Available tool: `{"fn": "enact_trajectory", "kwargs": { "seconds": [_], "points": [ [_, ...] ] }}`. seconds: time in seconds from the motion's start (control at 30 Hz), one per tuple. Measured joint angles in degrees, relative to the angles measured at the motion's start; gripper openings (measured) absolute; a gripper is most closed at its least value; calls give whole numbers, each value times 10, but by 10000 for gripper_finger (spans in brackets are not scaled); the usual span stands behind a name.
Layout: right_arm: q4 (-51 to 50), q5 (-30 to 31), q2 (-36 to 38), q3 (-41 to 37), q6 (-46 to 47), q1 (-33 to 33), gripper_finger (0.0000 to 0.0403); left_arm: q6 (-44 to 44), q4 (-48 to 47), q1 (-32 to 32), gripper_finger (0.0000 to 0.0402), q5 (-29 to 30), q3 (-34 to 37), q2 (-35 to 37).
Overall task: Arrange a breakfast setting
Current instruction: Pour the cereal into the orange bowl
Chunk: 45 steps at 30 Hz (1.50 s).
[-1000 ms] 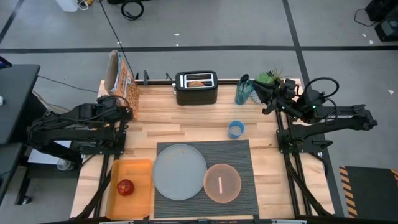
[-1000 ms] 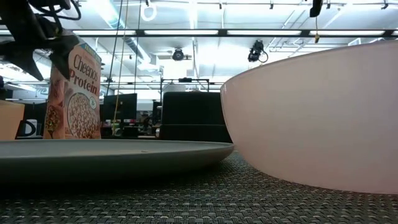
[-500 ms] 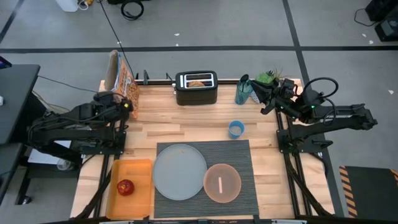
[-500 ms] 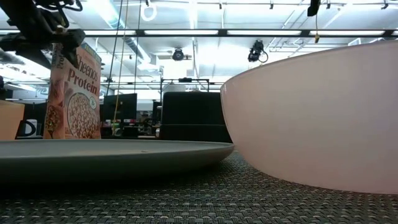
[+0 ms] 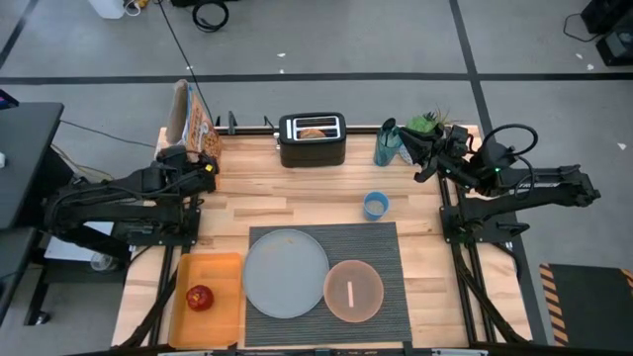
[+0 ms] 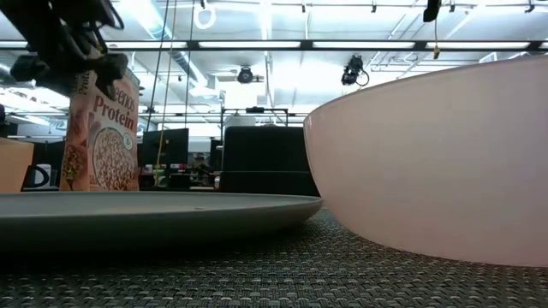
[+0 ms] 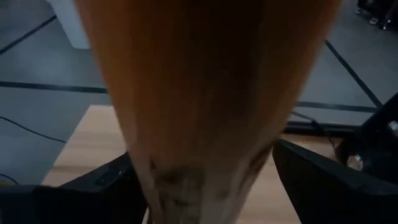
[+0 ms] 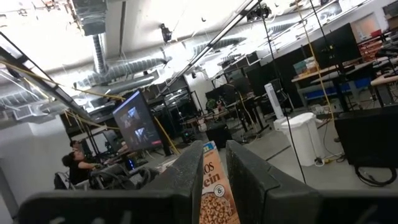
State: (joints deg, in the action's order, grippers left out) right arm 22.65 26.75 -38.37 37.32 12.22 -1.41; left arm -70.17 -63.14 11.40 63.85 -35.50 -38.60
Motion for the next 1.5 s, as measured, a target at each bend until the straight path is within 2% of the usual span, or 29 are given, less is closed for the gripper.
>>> {"fn": "enact_trajectory", "kwargs": {
  "seconds": [0.17, 0.47, 0.6, 0.87, 1.03, 1.23, 1.5],
  "points": [
    [0, -5, 0, 0, 0, 0, 77, 3, 62, 0, 307, -20, 59, 1],
    [0, -5, 0, 0, 0, 0, 77, 3, 119, 0, 295, -11, 125, 1],
    [0, -5, 0, 0, 0, 0, 77, 2, 120, 0, 295, -6, 136, 1],
    [0, 1, 0, 0, 0, -6, 77, 3, 120, 0, 294, 56, 137, 0],
    [0, -4, 0, 0, 0, -16, 77, 5, 122, 0, 294, 54, 144, 0],
    [0, -21, 0, 0, 1, -28, 77, -25, 133, 0, 294, 16, 178, 0],
    [0, -32, 0, 0, 17, -37, 77, -12, 137, 0, 294, 24, 191, 0]
  ]
}}
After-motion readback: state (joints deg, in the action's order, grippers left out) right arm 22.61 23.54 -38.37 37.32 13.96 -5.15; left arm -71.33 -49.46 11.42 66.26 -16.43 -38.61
